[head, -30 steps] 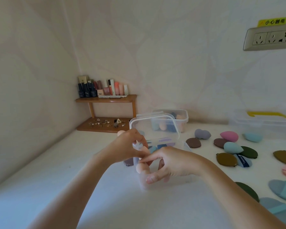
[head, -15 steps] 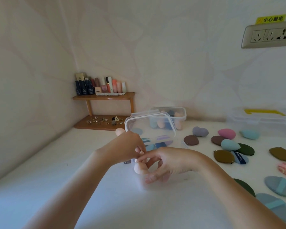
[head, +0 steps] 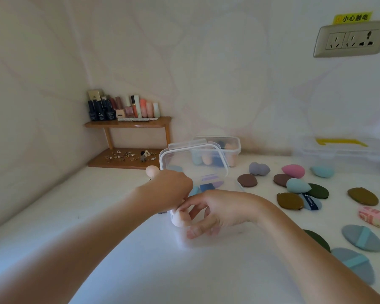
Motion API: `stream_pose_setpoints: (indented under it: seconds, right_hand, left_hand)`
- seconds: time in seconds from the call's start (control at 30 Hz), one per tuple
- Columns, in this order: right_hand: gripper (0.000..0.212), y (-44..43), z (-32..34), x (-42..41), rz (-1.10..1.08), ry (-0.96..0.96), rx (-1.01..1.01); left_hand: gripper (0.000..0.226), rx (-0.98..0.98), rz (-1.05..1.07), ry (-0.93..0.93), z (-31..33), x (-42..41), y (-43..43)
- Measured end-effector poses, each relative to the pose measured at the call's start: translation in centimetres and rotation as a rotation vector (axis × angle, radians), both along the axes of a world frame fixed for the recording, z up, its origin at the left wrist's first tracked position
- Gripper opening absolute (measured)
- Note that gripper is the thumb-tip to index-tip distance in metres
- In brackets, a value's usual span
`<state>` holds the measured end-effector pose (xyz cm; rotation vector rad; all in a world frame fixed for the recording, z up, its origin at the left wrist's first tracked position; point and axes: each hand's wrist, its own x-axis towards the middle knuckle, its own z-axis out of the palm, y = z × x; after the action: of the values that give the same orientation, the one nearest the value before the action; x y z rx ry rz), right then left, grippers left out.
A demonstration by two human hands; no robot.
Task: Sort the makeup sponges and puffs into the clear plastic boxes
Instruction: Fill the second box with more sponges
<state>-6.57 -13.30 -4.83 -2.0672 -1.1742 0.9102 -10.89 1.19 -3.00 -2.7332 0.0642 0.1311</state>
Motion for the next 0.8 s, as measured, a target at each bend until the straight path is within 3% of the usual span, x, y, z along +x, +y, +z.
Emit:
stream_pose_setpoints:
  seconds: [0.1, 0.27, 0.37, 0.5, 0.6, 0.7, 0.8]
  right_hand:
    - [0.057, 0.0, 0.1, 0.1, -0.003, 0.014, 0.019]
    - [0.059, -0.1, -0.1, 0.0, 0.003, 0.013, 0.023]
    - [0.055, -0.3, 0.0, 0.3, -0.004, 0.008, 0.027]
    - [0.053, -0.8, 0.0, 0.7, -0.028, -0.037, 0.039]
    - [0.055, -1.0, 0.1, 1.0, -0.023, -0.040, 0.038]
    - [0.055, -1.3, 0.1, 1.4, -0.014, -0.001, 0.032]
    - [0.059, -1.4, 0.1, 1.6, -0.008, 0.011, 0.032]
  left_hand:
    - [0.024, -0.040, -0.029, 0.072, 0.7, -0.1, 0.3]
    - [0.027, -0.362, -0.080, 0.124, 1.8, -0.7, 2.1]
    - [0.021, -0.649, -0.019, -0.073, 1.9, -1.0, 4.0]
    - [0.009, -1.055, 0.192, -0.549, 0.5, 0.0, 8.2]
    - [0.009, -1.092, 0.443, -0.639, -2.3, 1.5, 11.8]
    - [0.024, -1.041, 0.480, -0.560, -5.0, 2.5, 13.2]
    - [0.033, -1.131, 0.525, -0.576, -6.2, 3.5, 13.2]
